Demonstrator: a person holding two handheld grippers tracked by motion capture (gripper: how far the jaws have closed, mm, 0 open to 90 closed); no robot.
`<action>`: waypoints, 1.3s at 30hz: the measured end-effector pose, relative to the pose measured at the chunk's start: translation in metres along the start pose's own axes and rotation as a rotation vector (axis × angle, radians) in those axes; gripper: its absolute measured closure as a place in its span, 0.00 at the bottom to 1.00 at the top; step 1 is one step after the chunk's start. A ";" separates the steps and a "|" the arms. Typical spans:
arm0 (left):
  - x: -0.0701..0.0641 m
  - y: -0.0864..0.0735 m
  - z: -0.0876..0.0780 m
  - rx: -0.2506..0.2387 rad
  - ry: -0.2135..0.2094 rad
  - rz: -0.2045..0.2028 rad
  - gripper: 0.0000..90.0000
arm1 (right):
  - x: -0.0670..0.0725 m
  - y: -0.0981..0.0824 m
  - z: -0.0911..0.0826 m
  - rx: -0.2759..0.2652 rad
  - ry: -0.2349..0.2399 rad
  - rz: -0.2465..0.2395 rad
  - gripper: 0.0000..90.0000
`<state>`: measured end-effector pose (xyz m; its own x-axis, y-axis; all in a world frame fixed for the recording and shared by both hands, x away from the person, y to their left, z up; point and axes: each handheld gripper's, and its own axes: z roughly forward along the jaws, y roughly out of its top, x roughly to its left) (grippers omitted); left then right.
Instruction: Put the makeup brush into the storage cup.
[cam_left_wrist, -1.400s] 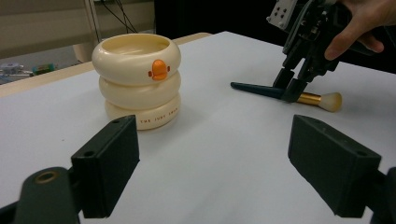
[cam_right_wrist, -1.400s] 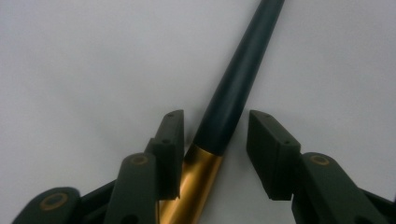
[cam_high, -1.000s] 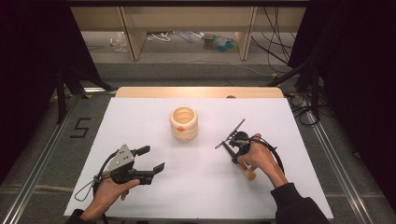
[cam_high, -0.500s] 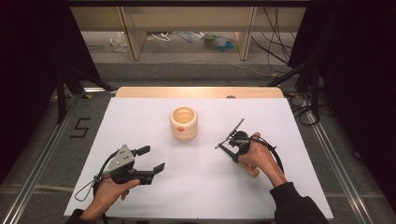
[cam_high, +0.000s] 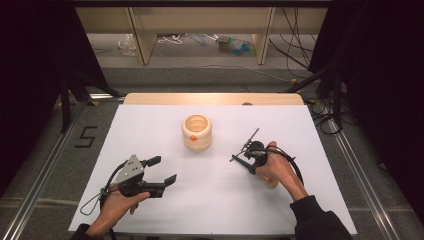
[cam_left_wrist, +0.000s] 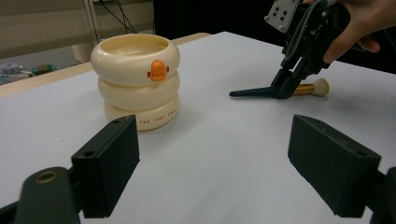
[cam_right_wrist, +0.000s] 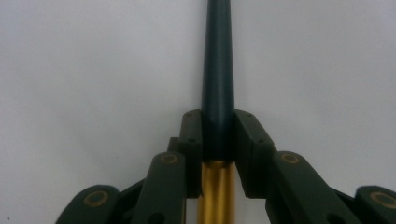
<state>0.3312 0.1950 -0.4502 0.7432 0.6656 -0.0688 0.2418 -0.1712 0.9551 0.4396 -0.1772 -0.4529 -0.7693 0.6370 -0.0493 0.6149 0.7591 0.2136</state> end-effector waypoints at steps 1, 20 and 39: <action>0.000 0.000 0.000 0.001 0.000 0.001 0.18 | 0.000 0.000 0.000 -0.005 0.000 -0.010 0.83; -0.002 -0.001 0.003 0.018 -0.002 0.005 0.18 | 0.018 0.002 -0.031 -0.097 -0.024 -0.120 0.83; -0.033 0.008 0.042 0.095 -0.123 0.114 0.18 | 0.075 0.008 -0.054 -0.173 -0.025 -0.360 0.83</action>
<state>0.3346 0.1413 -0.4523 0.8381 0.5455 -0.0019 0.2052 -0.3120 0.9277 0.3773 -0.1306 -0.4020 -0.9246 0.3387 -0.1742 0.2666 0.9021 0.3392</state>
